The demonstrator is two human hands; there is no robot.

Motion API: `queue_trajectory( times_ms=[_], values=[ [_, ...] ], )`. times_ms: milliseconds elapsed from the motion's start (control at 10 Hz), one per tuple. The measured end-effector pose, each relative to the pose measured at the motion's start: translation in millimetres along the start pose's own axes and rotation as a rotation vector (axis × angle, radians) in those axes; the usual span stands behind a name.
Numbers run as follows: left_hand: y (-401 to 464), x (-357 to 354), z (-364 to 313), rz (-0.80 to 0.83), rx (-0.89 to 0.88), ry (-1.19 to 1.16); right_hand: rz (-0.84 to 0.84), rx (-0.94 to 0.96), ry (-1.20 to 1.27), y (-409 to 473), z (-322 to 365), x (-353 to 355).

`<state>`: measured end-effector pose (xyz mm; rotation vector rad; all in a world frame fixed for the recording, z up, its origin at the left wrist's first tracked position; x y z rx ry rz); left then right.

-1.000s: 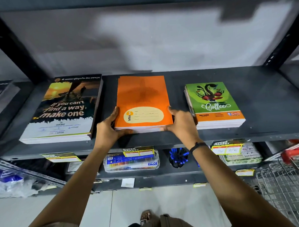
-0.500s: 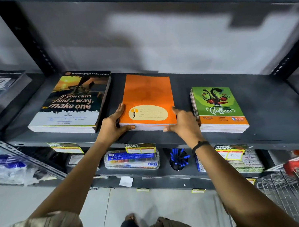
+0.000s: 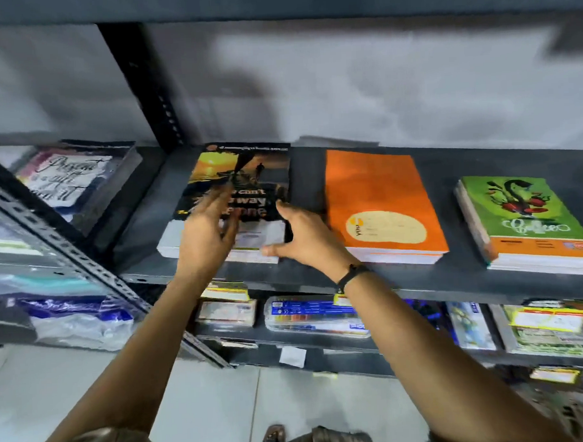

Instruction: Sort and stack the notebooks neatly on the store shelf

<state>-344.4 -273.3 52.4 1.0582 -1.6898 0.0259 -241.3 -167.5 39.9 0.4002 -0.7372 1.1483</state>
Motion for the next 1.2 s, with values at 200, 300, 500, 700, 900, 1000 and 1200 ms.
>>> queue_trajectory(
  times_ms=[200, 300, 500, 700, 900, 1000, 1200],
  values=[
    [-6.9, -18.0, 120.9, 0.477, 0.217, 0.003, -0.069, -0.136, 0.021, 21.2, -10.8, -35.1],
    [-8.4, -21.0, 134.8, 0.443, 0.206, -0.067, -0.147, -0.182, 0.015, 20.1, -14.2, -44.8],
    [-6.5, -15.3, 152.4, 0.416, 0.262, -0.244, -0.271, -0.223, 0.049, 17.1, -6.6, -45.7],
    [-8.0, -10.4, 149.1, 0.385, 0.256, -0.254, -0.283, -0.262, 0.077, 18.5, -12.1, -43.1],
    [-6.0, -5.4, 142.5, 0.455, 0.184, -0.162, -0.276, -0.258, 0.068, 14.0, -11.3, -45.8],
    [-7.3, 0.2, 128.1, 0.406, 0.048, -0.019, -0.271, -0.217, 0.056, 9.9, -6.6, -44.9],
    [-14.4, 3.5, 40.1, 0.176, -0.218, 0.131, -0.446, -0.128, 0.034, -17.0, -3.8, -26.4]
  ],
)
Point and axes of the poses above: each hand's wrist, its own y-axis towards the middle knuckle, its own x-axis out of the back of the hand, z = x × y, the point moved 7 cm from there along y, towards the middle knuckle, and after that the axes turned 6 degrees about y, right-handed, at the moved point
